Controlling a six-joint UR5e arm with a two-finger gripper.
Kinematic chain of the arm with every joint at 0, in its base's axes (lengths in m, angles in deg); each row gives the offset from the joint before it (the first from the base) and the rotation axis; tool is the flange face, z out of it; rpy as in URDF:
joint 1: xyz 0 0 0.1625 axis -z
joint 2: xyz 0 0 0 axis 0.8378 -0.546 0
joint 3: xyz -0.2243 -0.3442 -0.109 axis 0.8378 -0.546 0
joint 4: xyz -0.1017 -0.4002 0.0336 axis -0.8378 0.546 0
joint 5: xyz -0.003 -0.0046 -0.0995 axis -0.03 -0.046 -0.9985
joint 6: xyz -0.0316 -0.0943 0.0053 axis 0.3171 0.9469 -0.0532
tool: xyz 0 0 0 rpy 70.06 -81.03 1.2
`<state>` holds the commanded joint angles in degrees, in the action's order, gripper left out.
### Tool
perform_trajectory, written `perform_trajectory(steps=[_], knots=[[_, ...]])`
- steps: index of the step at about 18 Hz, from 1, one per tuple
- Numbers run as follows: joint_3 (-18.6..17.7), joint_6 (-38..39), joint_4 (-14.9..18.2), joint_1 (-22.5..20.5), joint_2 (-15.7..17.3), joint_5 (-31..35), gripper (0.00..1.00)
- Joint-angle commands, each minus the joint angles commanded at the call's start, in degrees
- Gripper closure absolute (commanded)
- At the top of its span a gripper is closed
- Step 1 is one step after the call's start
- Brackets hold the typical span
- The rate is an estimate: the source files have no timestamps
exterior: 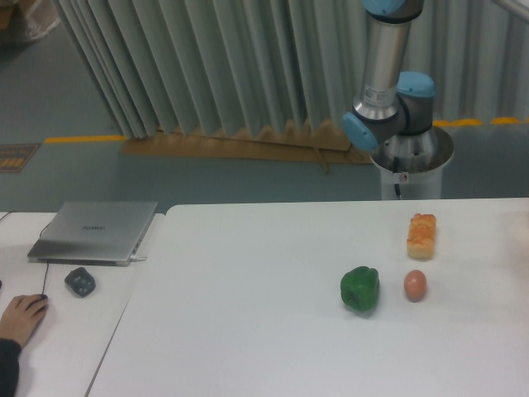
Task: Place the bread in the basket
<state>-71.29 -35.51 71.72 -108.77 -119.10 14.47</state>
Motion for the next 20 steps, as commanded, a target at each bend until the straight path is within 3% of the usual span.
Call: perform_trajectory(steps=[16, 20], knots=[[0.3, -0.3, -0.4, 0.3, -0.3, -1.6, 0.00], [-0.4, 8.2, -1.2, 0.6, -0.2, -2.1, 0.00]])
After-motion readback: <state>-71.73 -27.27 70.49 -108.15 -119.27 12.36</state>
